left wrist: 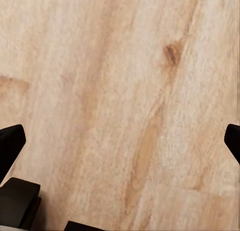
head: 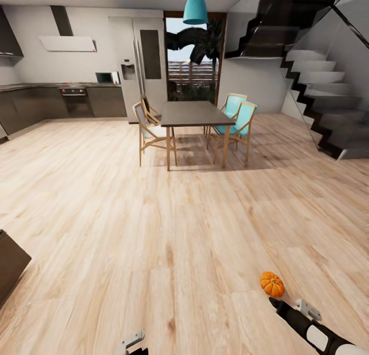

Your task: Place each of the two pumpkins and all three candles from the living room inside a cabinet in the living room (use any cabinet), then make sure every cabinet is closed, and position the cauldron so it is next to a table in the living room.

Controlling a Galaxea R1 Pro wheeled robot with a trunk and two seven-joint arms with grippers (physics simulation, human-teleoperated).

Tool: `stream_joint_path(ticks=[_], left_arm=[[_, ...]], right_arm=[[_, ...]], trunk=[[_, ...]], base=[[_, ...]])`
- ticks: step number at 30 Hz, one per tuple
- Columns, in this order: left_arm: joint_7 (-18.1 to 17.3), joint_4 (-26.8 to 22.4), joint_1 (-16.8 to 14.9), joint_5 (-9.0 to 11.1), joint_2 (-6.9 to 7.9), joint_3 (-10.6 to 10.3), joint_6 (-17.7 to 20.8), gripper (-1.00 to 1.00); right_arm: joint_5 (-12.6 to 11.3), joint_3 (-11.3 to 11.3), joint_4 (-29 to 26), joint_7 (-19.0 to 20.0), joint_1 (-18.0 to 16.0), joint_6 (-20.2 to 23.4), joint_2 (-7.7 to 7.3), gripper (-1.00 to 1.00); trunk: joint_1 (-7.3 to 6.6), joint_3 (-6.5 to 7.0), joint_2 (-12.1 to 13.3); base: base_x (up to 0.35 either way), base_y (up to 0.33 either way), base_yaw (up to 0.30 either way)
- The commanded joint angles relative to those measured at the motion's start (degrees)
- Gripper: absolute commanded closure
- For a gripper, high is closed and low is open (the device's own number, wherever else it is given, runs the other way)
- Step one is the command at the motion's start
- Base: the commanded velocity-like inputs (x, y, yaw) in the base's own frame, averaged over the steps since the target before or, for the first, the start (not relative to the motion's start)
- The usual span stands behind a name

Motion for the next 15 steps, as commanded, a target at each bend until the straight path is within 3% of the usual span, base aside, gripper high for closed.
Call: stream_joint_path(ticks=[1, 7, 15], left_arm=[[0.5, -0.1, 0.0, 0.3, 0.06, -0.4, 0.1, -1.0], [0.5, 0.4, 0.0, 0.4, 0.08, -0.5, 0.1, -1.0], [0.5, 0.7, 0.0, 0.4, 0.11, -0.6, 0.1, -1.0]], right_arm=[[-0.5, 0.5, 0.7, 0.2, -0.1, -1.1, 0.01, -1.0], [1.6, 0.5, 2.3, 0.2, -0.1, -3.2, 0.05, -1.0], [2.4, 0.4, 2.3, 0.4, 0.0, -2.9, 0.12, -1.0]], trunk=[[0.02, -0.1, 0.0], [0.02, -0.19, 0.0], [0.02, -0.2, 0.0]], base=[[0.27, 0.0, -0.229], [0.284, -0.047, -0.067], [0.288, -0.181, -0.003]])
